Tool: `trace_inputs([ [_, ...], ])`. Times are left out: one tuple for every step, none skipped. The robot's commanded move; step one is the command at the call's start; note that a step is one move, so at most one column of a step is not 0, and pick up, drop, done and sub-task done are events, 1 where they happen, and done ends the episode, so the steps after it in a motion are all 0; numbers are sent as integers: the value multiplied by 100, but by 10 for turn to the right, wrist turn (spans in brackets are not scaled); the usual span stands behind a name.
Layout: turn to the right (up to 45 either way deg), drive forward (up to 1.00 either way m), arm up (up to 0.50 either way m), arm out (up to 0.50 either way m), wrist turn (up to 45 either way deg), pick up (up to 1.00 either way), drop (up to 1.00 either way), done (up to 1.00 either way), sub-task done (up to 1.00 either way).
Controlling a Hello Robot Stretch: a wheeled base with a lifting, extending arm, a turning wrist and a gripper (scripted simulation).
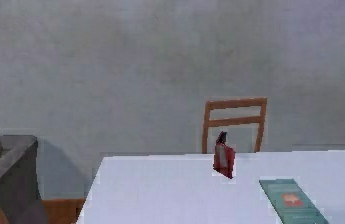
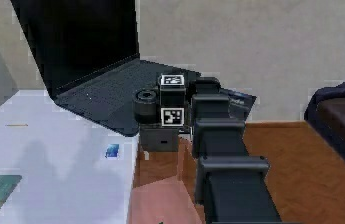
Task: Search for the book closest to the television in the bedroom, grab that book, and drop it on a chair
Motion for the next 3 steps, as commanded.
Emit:
trace_inputs([
  [0, 0, -30, 0, 0, 0, 0, 0, 0],
  [0, 0, -50, 0, 0, 0, 0, 0, 0],
  [0, 0, 0, 0, 0, 0, 100, 0, 0],
])
